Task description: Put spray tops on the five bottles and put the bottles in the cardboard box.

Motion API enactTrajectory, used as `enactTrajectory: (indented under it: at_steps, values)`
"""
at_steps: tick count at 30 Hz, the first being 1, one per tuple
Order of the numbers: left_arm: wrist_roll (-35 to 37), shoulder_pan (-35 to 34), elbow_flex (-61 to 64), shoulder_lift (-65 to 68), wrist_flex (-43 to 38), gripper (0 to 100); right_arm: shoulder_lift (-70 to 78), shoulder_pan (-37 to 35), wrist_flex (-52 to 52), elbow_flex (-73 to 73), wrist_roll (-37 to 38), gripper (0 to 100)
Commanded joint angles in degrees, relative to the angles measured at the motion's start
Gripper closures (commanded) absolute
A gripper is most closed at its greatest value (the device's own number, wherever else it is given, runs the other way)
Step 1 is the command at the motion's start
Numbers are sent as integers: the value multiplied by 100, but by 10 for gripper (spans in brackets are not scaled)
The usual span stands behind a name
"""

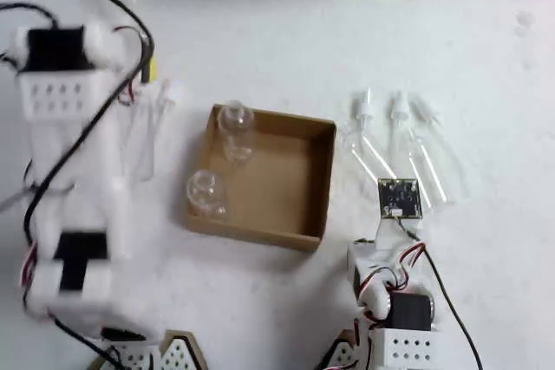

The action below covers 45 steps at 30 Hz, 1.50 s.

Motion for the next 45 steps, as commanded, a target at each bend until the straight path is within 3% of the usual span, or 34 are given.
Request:
enactTrajectory:
  at_steps: [1, 6, 11, 16, 26, 35, 40, 45]
  values:
    - [-9, 400, 545, -2176, -167, 980, -40, -48, 22, 44, -53, 984]
    - [633, 857, 1196, -3873, -1116, 980, -40, -48, 22, 44, -53, 984]
    - [1653, 2167, 2734, -4769, -1960, 980, -40, -48, 22, 44, -53, 984]
    - [2092, 2774, 4316, -4998, -3666, 980, -40, -48, 22, 44, -53, 984]
    - [1495, 3292, 7341, -5191, -6875, 980, -40, -48, 22, 44, -53, 984]
    - [413, 3345, 10251, -5569, -10268, 978, -40, -48, 22, 44, -53, 984]
    - [220, 3486, 11270, -5657, -10989, 977, -40, -48, 22, 44, -53, 984]
    - [193, 3512, 11666, -5868, -11138, 977, -40, -48, 22, 44, -53, 984]
